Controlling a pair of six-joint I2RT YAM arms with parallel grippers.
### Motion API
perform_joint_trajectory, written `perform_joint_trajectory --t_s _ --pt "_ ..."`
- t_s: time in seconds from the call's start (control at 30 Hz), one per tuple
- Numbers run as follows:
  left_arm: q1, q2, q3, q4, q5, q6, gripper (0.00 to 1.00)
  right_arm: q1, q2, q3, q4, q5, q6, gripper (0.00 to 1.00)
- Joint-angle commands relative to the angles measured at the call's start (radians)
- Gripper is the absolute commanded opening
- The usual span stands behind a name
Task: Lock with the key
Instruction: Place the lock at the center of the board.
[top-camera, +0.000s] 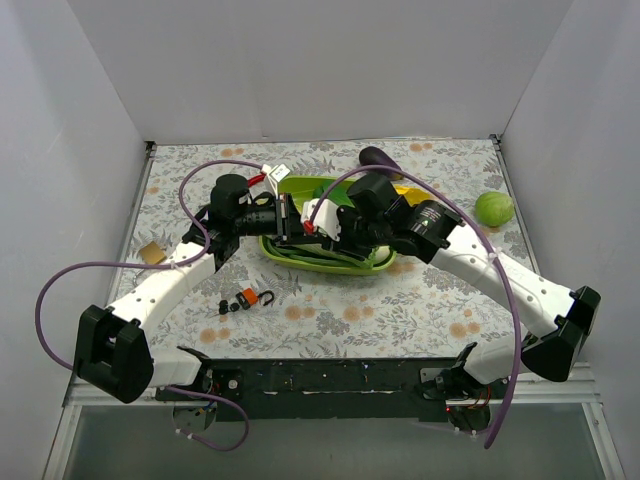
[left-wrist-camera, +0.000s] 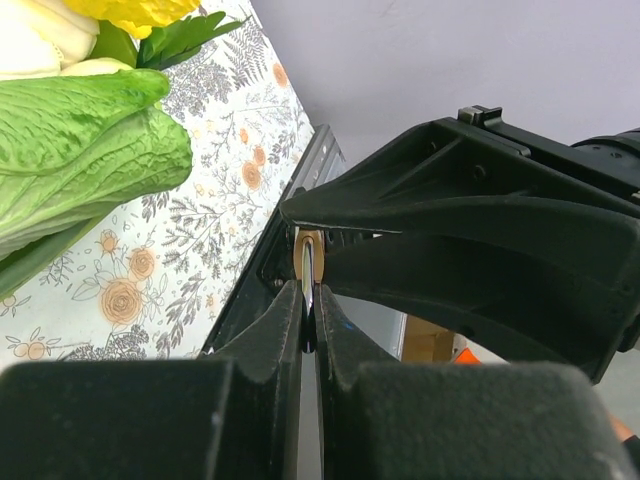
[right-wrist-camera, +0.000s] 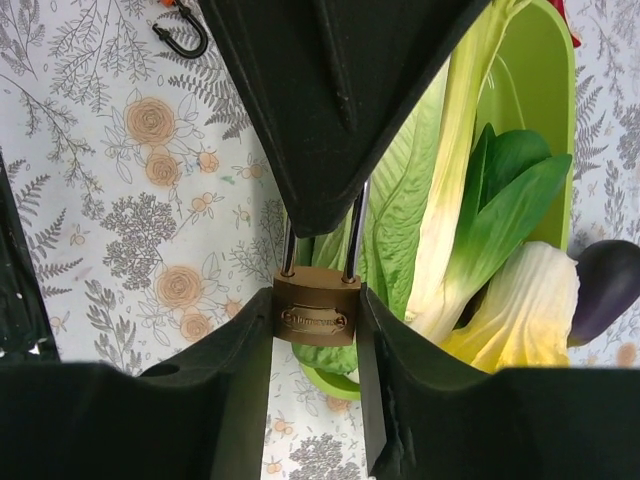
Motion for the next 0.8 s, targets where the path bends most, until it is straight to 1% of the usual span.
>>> perform_joint_trajectory --t_s 0.0,0.03,0.1,0.13,0.17,0.2,0.23,0.27,0.3,0.33,0.4,0.43,0.47,0.5,0.53,0.57,0.6,0.63,0.7,0.73,0.77 --pt "-0.006 -0.048 -0.009 0.014 0.02 -0.006 0.0 0.006 -0.009 0.011 0.049 0.002 0.005 0.29" --pt "-0.005 -0.048 -0.01 0.014 0.023 -0.005 0.0 0.006 -0.012 0.011 0.049 0.0 0.005 0.22" --pt "-0.005 -0.051 -0.01 0.014 0.021 -0.005 0.0 0.005 -0.015 0.011 0.052 0.0 0.008 0.13" --pt "-0.006 -0.054 -0.012 0.015 0.023 -0.002 0.14 0.003 -0.018 0.011 0.052 0.0 0.014 0.05" --pt "-0.006 -0.059 -0.015 0.017 0.023 -0.002 0.26 0.0 -0.02 0.011 0.052 -0.001 0.018 0.02" --pt "-0.006 -0.062 -0.013 0.015 0.021 0.001 0.37 -0.004 -0.023 0.014 0.044 -0.011 0.025 0.01" --pt "-0.003 -0.066 -0.013 0.006 0.017 0.009 0.56 -0.024 -0.026 0.015 0.04 -0.017 0.029 0.01" --pt "0.001 -0.071 -0.01 0.002 0.001 0.012 0.64 -0.038 -0.032 0.017 0.037 -0.024 0.043 0.01" --pt "0.007 -0.081 -0.013 -0.001 -0.003 0.012 0.69 -0.055 -0.035 0.017 0.025 -0.046 0.049 0.01" --pt "0.023 -0.089 -0.016 0.005 -0.005 0.012 0.84 -0.095 -0.041 0.014 0.017 -0.061 0.057 0.01" --pt "0.04 -0.106 -0.01 0.017 0.0 0.012 0.93 -0.147 -0.059 0.006 0.0 -0.113 0.089 0.01" --pt "0.058 -0.112 -0.001 0.018 -0.006 0.018 0.96 -0.209 -0.069 0.002 -0.024 -0.133 0.098 0.01" --pt "0.066 -0.117 0.005 0.018 -0.023 0.032 0.98 -0.243 -0.092 -0.017 -0.034 -0.17 0.115 0.01" --pt "0.073 -0.123 0.013 0.018 -0.035 0.04 0.98 -0.279 -0.105 -0.026 -0.043 -0.182 0.12 0.01" --pt "0.089 -0.131 0.031 0.017 -0.04 0.052 0.98 -0.347 -0.121 -0.038 -0.063 -0.189 0.121 0.01" --pt "0.095 -0.132 0.04 0.009 -0.045 0.063 0.98 -0.389 -0.148 -0.051 -0.069 -0.208 0.129 0.01" --pt "0.102 -0.132 0.051 -0.001 -0.06 0.093 0.98 -0.434 -0.162 -0.073 -0.08 -0.222 0.149 0.01" --pt "0.116 -0.128 0.069 -0.027 -0.066 0.104 0.98 -0.528 -0.173 -0.086 -0.092 -0.234 0.16 0.01" --pt "0.129 -0.122 0.083 -0.055 -0.086 0.121 0.98 -0.628 -0.199 -0.133 -0.126 -0.25 0.181 0.01" --pt "0.138 -0.117 0.09 -0.07 -0.106 0.122 0.98 -0.735 -0.205 -0.15 -0.133 -0.255 0.187 0.01" --pt "0.142 -0.108 0.112 -0.092 -0.13 0.126 0.98 -0.791 -0.21 -0.17 -0.144 -0.256 0.19 0.01"
